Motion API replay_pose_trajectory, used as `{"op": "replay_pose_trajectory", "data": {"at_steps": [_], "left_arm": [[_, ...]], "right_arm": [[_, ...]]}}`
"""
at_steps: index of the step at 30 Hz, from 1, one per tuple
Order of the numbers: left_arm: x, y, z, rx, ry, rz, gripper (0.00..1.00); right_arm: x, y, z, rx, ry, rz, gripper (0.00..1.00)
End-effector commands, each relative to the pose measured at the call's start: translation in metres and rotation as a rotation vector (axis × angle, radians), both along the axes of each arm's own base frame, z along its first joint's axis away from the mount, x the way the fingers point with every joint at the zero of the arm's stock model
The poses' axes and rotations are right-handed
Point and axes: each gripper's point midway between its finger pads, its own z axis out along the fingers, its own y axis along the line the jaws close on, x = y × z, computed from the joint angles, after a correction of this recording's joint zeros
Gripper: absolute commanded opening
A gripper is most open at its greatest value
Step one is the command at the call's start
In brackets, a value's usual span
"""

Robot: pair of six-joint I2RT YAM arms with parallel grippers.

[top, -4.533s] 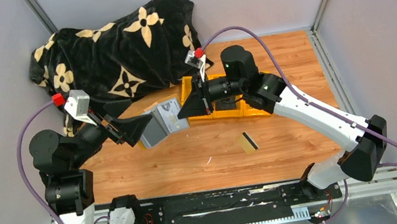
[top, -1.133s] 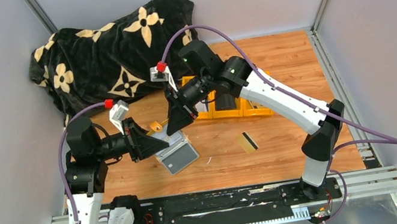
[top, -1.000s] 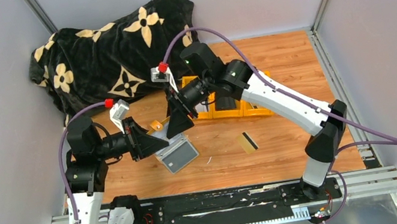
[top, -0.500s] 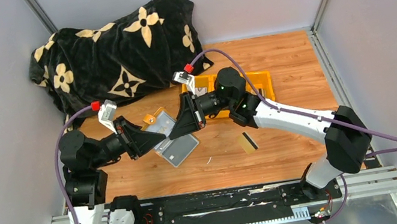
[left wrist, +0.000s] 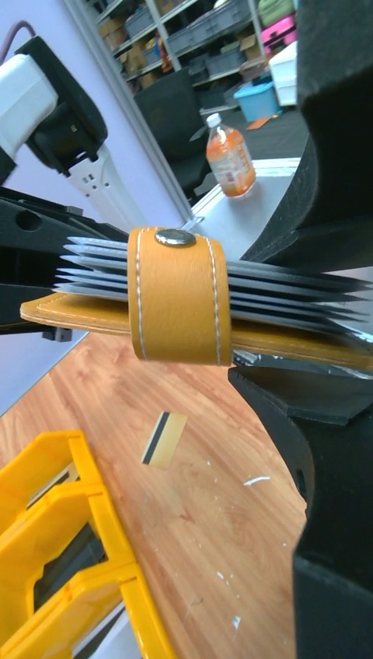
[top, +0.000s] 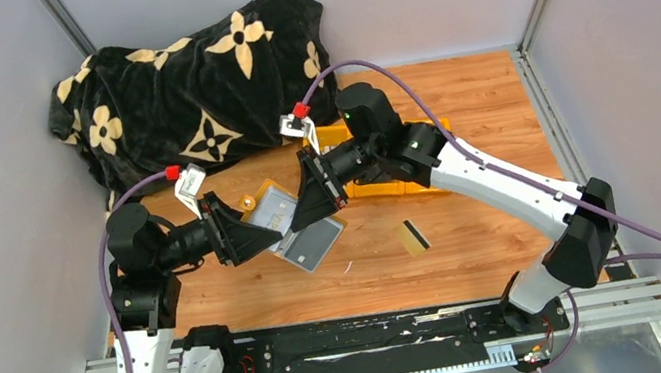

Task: Take the credit cards out of the card holder
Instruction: Remove the credit card from the card holder.

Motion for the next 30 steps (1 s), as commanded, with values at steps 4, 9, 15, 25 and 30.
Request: {"op": "replay_pose_trajectory", "data": {"at_steps": [4, 9, 15, 25, 30], "left_arm": [[-0.013, -0.003, -0.002, 0.020, 0.014, -0.097, 0.48], [-0.010, -0.002, 0.001, 0.020, 0.014, -0.072, 0.40], [-0.009, -0.002, 0.003, 0.017, 0.023, -0.060, 0.29], [-0.018, -0.003, 0.011, -0.004, 0.017, -0.087, 0.20], [-0.016, -0.003, 0.018, -0.019, 0.011, -0.070, 0.34]], "right_arm": [[-0.007, -0.017, -0.014, -0.119, -0.081, 0.073, 0.00], [-0.004, -0.015, -0.010, -0.122, -0.112, 0.083, 0.00], [-0.001, -0.011, -0.003, -0.107, -0.148, 0.087, 0.00], [0.000, -0.008, 0.003, -0.083, -0.172, 0.105, 0.00], [-0.001, -0.006, 0.005, -0.076, -0.174, 0.115, 0.00]]}}
